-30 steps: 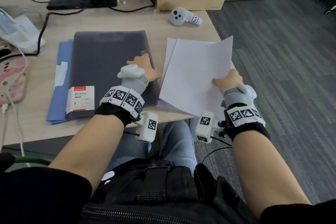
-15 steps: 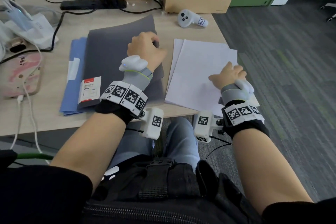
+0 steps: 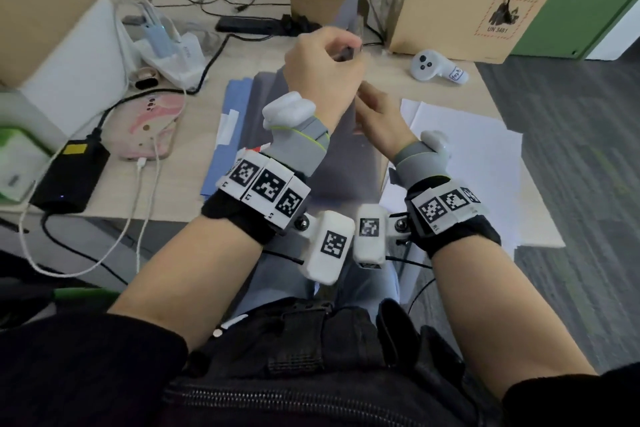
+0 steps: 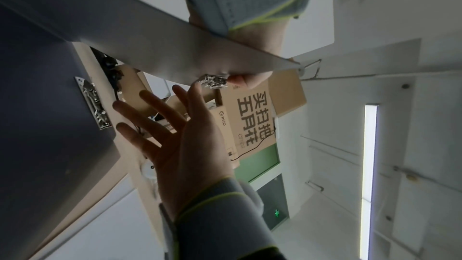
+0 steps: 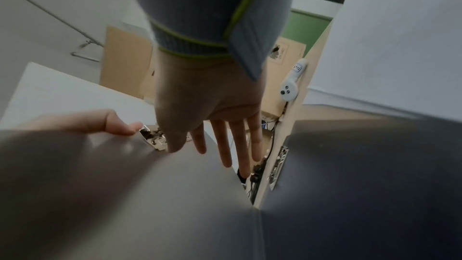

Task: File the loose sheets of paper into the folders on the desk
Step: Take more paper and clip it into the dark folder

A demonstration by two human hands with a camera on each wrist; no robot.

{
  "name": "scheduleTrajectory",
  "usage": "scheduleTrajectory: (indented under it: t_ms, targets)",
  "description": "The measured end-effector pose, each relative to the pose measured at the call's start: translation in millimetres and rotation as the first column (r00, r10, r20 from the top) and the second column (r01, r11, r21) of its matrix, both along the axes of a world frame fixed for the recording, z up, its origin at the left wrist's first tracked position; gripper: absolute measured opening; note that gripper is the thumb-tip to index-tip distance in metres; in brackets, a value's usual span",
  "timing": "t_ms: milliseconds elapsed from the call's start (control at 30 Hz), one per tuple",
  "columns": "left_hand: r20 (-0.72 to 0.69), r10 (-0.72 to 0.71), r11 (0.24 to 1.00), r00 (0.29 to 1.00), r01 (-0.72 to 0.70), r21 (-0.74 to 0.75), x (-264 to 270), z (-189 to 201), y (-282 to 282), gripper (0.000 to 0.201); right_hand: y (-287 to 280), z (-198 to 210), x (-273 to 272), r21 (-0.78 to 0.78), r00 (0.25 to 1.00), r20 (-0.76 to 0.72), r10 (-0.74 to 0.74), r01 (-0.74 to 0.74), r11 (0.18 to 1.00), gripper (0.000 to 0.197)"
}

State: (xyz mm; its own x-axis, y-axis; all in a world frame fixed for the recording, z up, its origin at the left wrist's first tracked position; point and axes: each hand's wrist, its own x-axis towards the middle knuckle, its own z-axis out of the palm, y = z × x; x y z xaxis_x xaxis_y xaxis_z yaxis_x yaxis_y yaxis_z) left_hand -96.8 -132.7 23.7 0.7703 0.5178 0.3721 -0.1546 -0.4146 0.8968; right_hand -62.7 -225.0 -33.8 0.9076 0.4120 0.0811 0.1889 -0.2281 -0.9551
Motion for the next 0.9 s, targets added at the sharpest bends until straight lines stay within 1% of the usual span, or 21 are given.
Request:
scheduleTrajectory:
  t_ms: [33, 67, 167, 233, 300, 400, 533, 600, 667, 733, 833, 900]
  targets:
    - [0.011, 0.009, 0.999, 1.000, -0.009, -0.035, -0.6, 4.4, 5.7, 0.013, 7.0, 4.1, 0.8, 0.031, 1.000, -0.004, 0.003, -0.002, 1.000, 0.019]
    - [0.022, 0.018, 0.997, 1.000, -0.017, -0.070, -1.6, 8.8, 10.7, 0.012, 13.4, 8.3, 0.7, 0.056, 1.000, 0.000, 0.004, -0.004, 0.998, 0.022]
    - [0.080, 0.041, 0.987, 0.996, -0.028, -0.161, -5.7, 19.9, 25.8, 0.013, 30.1, 18.4, 2.0, 0.076, 0.999, 0.034, -0.003, 0.000, 0.997, 0.035]
    - [0.113, 0.065, 0.973, 0.991, -0.037, -0.227, -10.0, 26.5, 39.3, 0.011, 45.3, 26.0, 2.6, 0.095, 0.999, 0.037, 0.025, -0.029, 0.995, 0.041]
    - [0.143, 0.076, 0.960, 0.987, -0.034, -0.278, -12.3, 30.3, 54.4, 0.012, 58.7, 33.8, 2.6, 0.088, 0.997, 0.058, 0.059, -0.064, 0.994, 0.046]
    - [0.180, 0.074, 0.950, 0.981, -0.015, -0.312, -22.1, 38.7, 82.9, 0.012, 82.9, 48.4, -0.2, 0.028, 0.987, 0.106, 0.124, -0.127, 0.991, 0.046]
    - [0.135, 0.059, 0.929, 0.989, -0.005, -0.370, -29.9, 41.8, 124.6, 0.021, 112.5, 59.8, -6.3, -0.013, 0.973, 0.151, 0.177, -0.177, 0.984, 0.043]
    - [0.098, 0.024, 0.926, 0.995, 0.015, -0.377, -34.1, 41.6, 144.1, 0.026, 125.0, 62.1, -9.6, -0.024, 0.962, 0.183, 0.201, -0.200, 0.980, 0.042]
    - [0.088, -0.038, 0.924, 0.995, 0.068, -0.376, -43.1, 40.3, 164.4, 0.032, 140.5, 60.8, -9.3, -0.060, 0.947, 0.222, 0.231, -0.223, 0.973, 0.043]
    - [0.082, -0.094, 0.924, 0.992, 0.118, -0.363, -50.6, 38.0, 179.4, 0.041, 151.2, 56.3, -7.2, -0.106, 0.935, 0.243, 0.258, -0.239, 0.965, 0.049]
    - [0.034, -0.046, 0.909, 0.998, 0.056, -0.412, -65.3, 32.5, 205.8, 0.033, 175.2, 48.9, -11.5, -0.161, 0.912, 0.261, 0.316, -0.281, 0.946, 0.065]
    - [0.002, -0.037, 0.895, 0.999, 0.034, -0.446, -71.7, 26.1, 216.0, 0.026, 185.7, 42.9, -12.5, -0.194, 0.895, 0.292, 0.337, -0.290, 0.937, 0.066]
